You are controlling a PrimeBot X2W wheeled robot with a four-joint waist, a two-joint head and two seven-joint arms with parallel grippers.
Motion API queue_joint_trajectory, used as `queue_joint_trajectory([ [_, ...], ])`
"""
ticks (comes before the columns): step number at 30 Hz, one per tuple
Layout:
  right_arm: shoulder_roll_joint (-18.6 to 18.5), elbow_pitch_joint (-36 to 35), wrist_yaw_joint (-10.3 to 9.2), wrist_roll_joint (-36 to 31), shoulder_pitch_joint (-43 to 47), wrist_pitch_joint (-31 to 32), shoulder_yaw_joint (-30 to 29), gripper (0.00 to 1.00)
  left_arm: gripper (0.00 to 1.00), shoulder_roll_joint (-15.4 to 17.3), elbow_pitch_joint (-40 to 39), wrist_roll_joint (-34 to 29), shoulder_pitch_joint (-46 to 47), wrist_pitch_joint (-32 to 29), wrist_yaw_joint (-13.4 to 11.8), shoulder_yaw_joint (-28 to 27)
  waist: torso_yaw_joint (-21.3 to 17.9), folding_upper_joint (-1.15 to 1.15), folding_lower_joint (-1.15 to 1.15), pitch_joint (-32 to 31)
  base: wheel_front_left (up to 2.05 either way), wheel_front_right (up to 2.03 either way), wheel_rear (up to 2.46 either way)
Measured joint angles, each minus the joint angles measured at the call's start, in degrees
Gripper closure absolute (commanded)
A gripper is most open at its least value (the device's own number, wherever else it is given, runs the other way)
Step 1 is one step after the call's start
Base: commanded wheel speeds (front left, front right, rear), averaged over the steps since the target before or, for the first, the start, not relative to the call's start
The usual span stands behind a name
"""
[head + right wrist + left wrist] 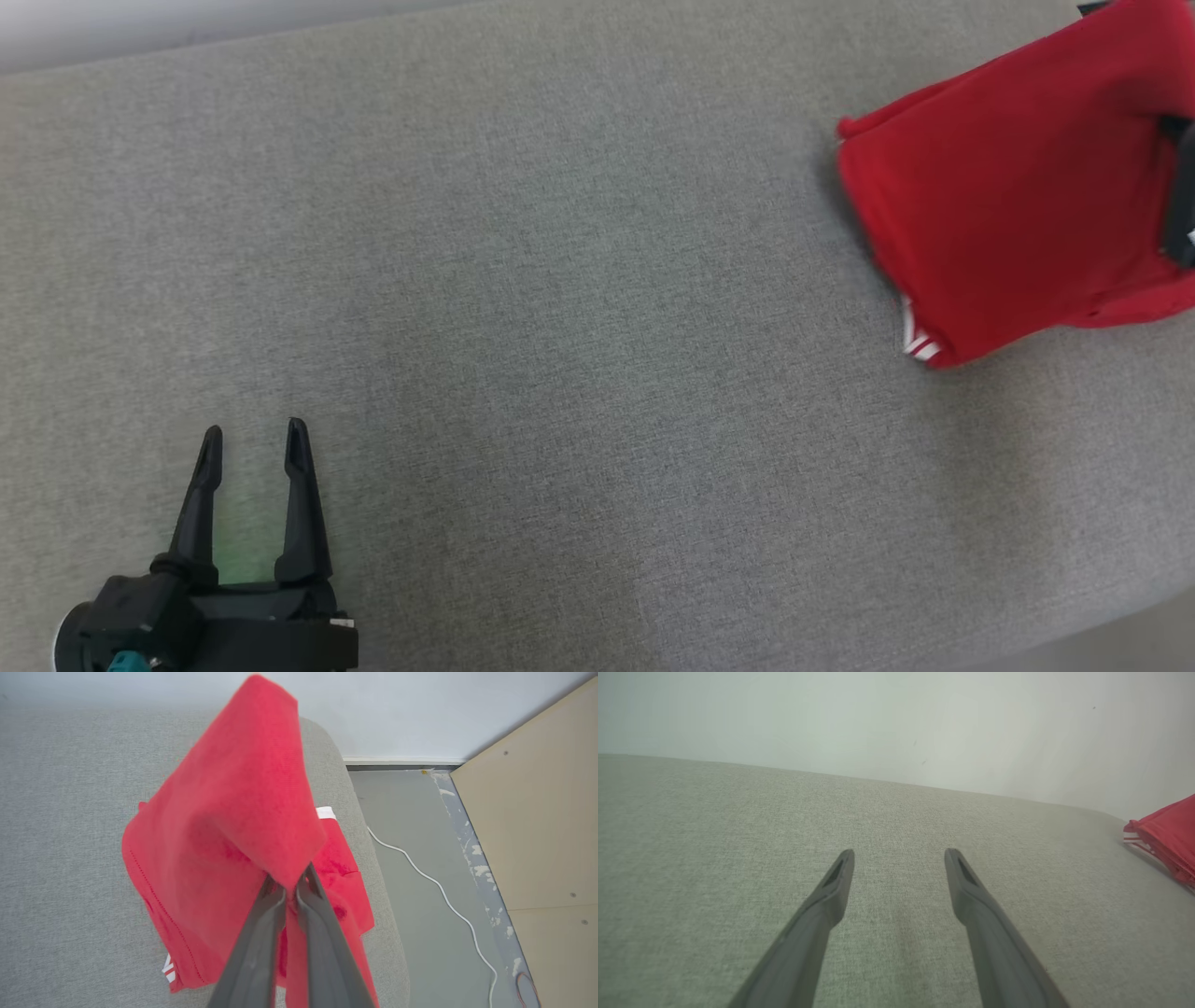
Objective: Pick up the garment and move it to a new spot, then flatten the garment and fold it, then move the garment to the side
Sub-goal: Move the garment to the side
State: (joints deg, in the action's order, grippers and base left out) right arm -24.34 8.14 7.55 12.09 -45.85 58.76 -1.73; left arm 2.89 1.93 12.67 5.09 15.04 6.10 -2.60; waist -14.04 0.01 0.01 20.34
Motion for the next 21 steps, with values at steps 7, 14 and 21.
queue_joint_trajectory([
  [7,0.0,0.7,0.0,-3.4,1.0,-3.7,-7.3,1.0,0.0,0.0,0.0,-1.7,1.0,0.0,0.8,0.5,-0.3,-0.01,-0.01,2.0,0.0,0.0,0.0],
  [14,-1.2,4.8,0.01,-11.4,2.4,-13.9,-13.5,1.0,0.0,0.9,-0.8,-3.0,2.3,0.0,1.0,1.2,1.3,-0.01,-0.01,4.1,0.0,0.0,0.0],
  [21,-0.9,8.9,0.01,-20.4,2.8,-23.5,-18.3,0.0,0.0,2.2,-1.6,-3.1,3.3,0.0,1.3,1.8,3.0,-0.01,0.0,6.1,0.0,0.0,0.0],
])
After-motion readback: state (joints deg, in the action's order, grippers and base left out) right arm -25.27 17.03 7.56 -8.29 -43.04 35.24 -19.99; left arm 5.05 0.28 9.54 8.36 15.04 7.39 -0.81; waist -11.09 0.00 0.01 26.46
